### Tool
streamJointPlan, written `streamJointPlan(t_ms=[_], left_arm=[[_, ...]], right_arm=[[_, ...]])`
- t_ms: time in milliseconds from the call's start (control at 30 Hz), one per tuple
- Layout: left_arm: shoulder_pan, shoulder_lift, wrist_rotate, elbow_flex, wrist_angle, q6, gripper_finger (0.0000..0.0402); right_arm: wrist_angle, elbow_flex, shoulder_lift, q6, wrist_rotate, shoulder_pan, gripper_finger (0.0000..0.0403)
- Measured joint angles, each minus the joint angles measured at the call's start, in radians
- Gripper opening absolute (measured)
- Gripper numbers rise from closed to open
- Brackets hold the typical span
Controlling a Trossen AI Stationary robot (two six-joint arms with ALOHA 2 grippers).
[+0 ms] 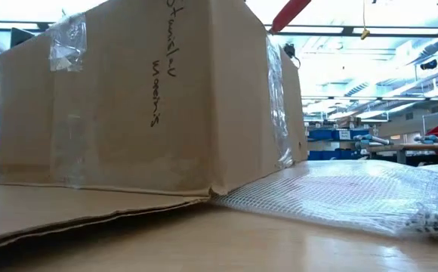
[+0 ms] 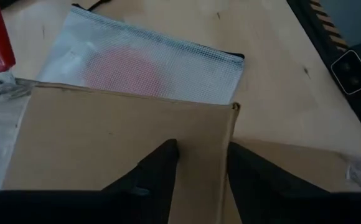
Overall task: Unpack boxes
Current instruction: Break down the cardboard box until it is fully flat using the red cutter
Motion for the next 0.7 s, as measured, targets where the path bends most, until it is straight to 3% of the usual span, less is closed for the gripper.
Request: streamJointPlan(t_ms=[300,500,700], left_arm=[[0.000,0.017,0.020,0.000,0.001,0.000,0.0147],[0.000,0.017,0.048,0.000,-0.012,0.001,0.0147],[0.008,0.014,-0.048,-0.003,-0.101,-0.057,0.0146]], right_arm=[[0.015,0.000,-0.035,-0.123,-0.071,-0.007,0.0140],[-0.032,0.000,-0.130,-0.029,-0.127,0.018,0.0140],[0.012,0.000,-0.238,-0.043,-0.239,0.026,0.0140]])
